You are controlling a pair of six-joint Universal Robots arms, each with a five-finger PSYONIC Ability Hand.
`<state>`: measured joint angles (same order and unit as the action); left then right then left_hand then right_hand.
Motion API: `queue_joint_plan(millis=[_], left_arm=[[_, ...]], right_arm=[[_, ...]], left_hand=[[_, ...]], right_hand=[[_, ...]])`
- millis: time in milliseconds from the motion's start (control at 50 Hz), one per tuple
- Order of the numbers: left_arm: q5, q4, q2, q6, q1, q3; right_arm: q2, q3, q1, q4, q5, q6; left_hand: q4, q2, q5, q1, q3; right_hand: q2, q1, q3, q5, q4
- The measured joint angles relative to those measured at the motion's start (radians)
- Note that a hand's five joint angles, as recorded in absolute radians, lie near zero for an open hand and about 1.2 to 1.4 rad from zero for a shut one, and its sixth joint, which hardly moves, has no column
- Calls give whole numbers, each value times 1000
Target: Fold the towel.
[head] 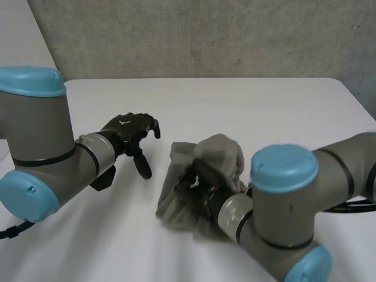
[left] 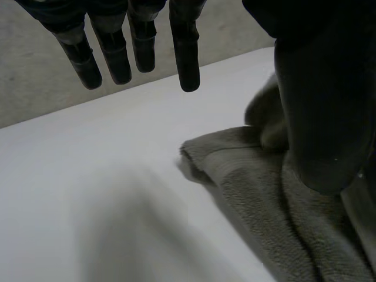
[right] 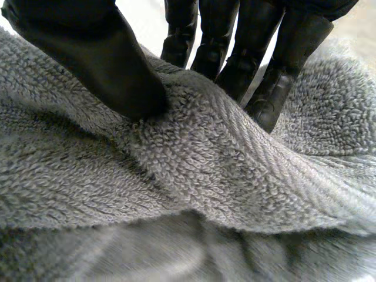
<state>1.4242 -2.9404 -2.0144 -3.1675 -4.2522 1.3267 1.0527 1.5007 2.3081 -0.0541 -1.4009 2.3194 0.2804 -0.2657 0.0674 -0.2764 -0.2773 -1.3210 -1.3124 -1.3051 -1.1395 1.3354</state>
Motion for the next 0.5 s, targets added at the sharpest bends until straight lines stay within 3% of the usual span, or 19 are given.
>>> queue_joint_plan(millis=[160, 280, 500], left_arm=[[-22, -46, -21, 0, 17, 28], [-16, -59, -69, 15, 55, 34], [34, -123, -164, 110, 156, 45]], right_arm=[[35, -56, -140, -62, -79, 194], [33, -94, -249, -85, -196, 327], [-7, -126, -303, -72, -277, 356]], left_hand=[[0, 0, 0, 0, 0], [0, 0, 0, 0, 0], [0, 0, 0, 0, 0]], right_hand=[[0, 0, 0, 0, 1], [0, -2, 0, 0, 1], [0, -2, -7, 0, 5]])
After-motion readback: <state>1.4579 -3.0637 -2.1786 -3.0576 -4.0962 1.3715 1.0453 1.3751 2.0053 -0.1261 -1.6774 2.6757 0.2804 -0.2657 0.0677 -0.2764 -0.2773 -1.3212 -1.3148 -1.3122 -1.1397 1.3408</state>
